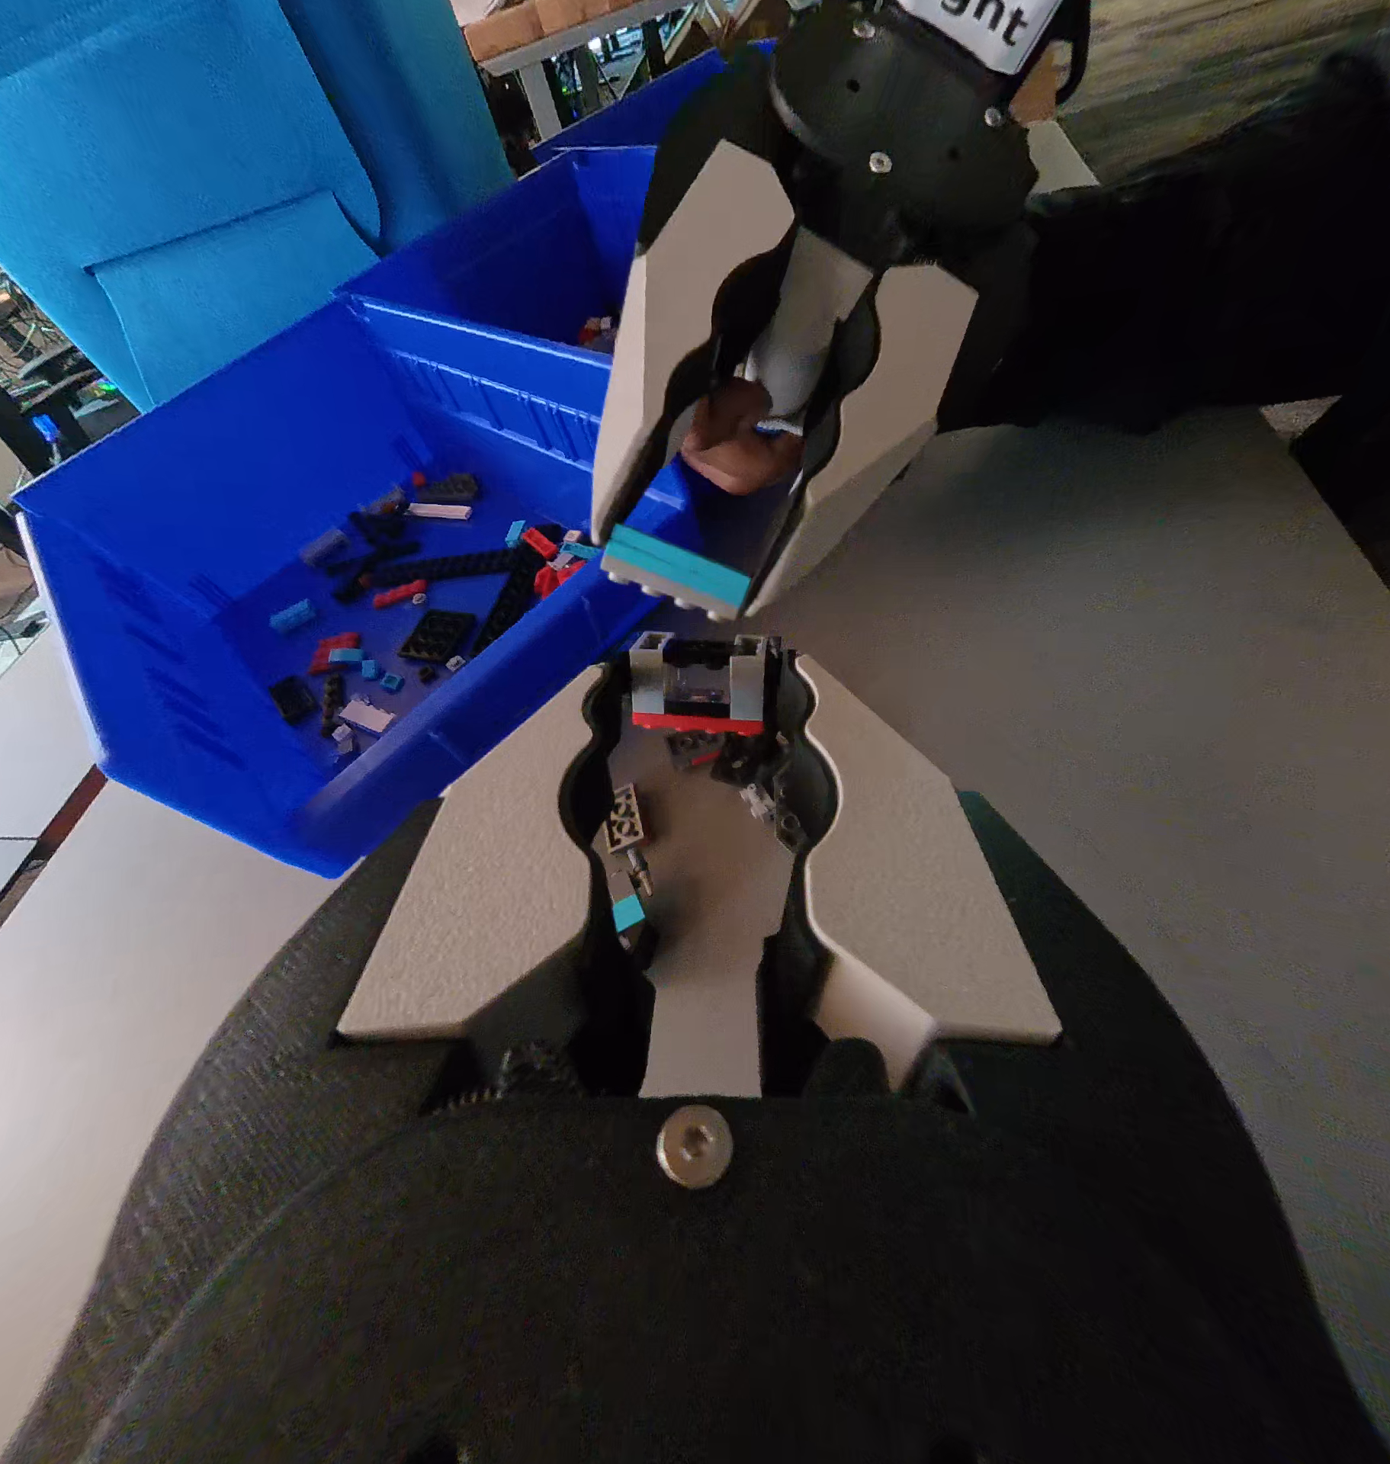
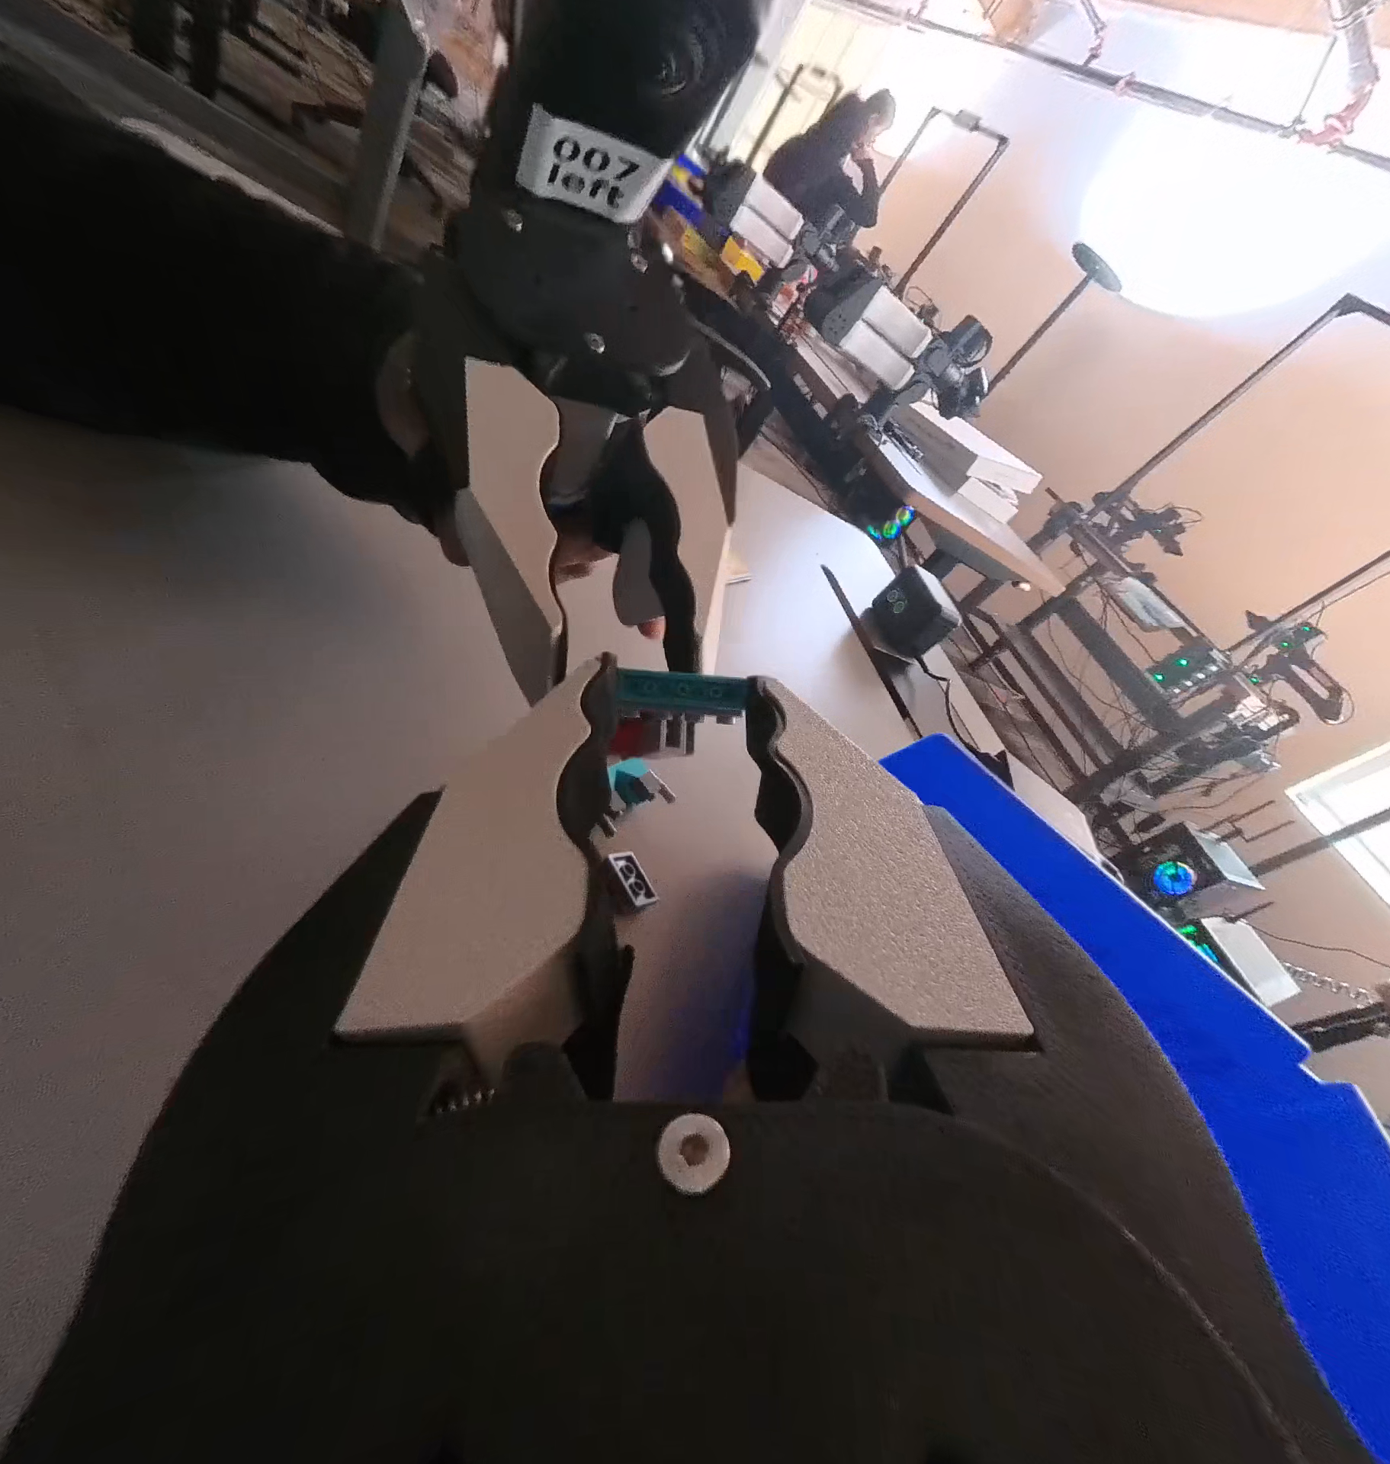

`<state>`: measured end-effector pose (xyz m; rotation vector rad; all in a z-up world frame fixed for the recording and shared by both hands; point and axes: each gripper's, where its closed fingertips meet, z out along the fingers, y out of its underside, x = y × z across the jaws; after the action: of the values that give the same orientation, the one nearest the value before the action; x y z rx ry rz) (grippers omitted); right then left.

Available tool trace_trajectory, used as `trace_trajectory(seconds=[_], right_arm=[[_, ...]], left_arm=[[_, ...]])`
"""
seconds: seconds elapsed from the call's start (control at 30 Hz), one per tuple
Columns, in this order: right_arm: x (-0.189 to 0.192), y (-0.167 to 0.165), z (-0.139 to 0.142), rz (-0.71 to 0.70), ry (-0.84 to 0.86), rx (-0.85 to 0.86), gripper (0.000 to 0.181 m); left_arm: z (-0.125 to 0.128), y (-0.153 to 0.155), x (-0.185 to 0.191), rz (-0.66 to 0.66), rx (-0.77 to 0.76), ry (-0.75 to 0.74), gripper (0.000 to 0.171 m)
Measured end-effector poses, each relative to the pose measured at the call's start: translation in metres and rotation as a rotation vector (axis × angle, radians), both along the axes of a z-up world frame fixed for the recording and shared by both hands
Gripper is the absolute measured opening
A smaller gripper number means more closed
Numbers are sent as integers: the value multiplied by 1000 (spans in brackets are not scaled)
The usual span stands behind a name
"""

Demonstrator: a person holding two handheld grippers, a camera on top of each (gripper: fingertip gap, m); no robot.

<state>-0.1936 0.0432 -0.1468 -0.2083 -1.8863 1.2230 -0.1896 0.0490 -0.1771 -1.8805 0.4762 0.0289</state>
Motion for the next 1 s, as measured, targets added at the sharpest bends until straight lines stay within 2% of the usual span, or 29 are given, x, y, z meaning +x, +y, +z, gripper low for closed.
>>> trace_trajectory(seconds=[0.17,0.37,0.53,0.63,0.73,0.9,1.0], right_arm=[[1,2,6,12,-3,-50,34],[4,-2,8,45,-10,-96,34],[8,-6,11,78,7,-116,34],[10,-7,12,88,17,-122,34],[11,-8,14,99,33,-133,34],[16,-8,22,121,80,-160,34],[19,-12,23,135,110,-151,35]], left_arm=[[-16,-1,-4,13,-83,9,41],[-59,-13,-10,16,-325,56,41],[-85,-23,-2,-3,-476,-54,43],[-87,-24,-3,11,-495,-142,48],[-66,-20,-3,5,-419,-295,56],[12,-17,-2,-102,-111,-692,53],[39,-19,6,-211,-13,-881,46]])
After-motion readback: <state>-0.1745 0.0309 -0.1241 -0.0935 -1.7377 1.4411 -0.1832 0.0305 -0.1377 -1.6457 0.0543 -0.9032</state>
